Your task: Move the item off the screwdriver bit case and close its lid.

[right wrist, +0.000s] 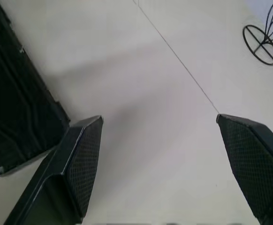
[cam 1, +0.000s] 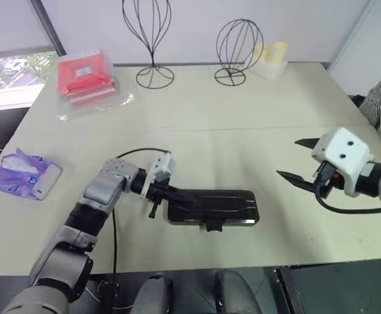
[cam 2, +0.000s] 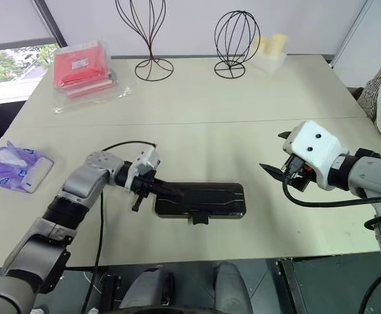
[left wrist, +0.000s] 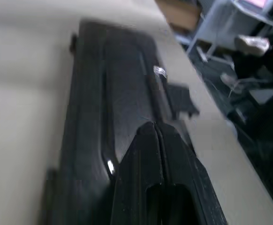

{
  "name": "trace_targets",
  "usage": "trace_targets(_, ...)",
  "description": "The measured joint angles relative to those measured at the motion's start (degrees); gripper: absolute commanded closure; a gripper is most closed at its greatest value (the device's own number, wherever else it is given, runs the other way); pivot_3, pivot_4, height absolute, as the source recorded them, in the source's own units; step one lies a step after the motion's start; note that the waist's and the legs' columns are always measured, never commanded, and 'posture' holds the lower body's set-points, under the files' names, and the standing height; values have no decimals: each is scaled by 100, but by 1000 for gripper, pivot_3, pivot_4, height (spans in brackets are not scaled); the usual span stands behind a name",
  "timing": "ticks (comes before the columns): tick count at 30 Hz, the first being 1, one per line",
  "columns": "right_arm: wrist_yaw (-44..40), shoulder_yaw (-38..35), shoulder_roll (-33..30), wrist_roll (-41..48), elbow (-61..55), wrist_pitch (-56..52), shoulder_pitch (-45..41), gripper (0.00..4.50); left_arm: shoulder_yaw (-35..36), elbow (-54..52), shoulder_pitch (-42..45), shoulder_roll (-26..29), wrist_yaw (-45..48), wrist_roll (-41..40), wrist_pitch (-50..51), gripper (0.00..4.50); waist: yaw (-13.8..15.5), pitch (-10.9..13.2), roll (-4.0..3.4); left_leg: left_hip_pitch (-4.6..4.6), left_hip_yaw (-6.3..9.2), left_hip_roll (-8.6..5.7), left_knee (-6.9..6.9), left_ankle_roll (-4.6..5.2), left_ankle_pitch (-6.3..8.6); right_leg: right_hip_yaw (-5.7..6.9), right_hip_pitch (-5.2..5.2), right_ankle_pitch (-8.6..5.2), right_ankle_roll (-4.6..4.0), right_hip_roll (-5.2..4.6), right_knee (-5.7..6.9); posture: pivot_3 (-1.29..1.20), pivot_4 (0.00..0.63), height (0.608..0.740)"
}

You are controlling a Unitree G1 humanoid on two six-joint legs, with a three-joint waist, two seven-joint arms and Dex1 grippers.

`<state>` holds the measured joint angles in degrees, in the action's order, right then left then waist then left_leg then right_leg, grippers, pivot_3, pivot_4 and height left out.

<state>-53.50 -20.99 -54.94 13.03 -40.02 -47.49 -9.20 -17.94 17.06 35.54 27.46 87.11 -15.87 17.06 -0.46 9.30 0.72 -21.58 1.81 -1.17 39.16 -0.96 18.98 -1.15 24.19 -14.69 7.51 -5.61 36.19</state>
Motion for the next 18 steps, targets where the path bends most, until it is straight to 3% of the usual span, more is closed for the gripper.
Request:
trace_targets(10, 321, 360, 219, 859, -299, -406, -155, 491, -37, 550, -35, -40, -212, 187, -1256, 4500, -4, -8, -11, 93, 9, 1, -3, 8, 5, 3, -101, -2, -2, -2, -16, 0, 150, 740)
trace_targets(18, 322, 686, 599, 1735, 10, -547, -440, 491, -20, 665, 288, -58, -225, 104, -743, 4500, 2, -2, -2, 93, 14, 1, -3, 9, 5, 7, -104, -2, -1, -1, -14, 0, 150, 740)
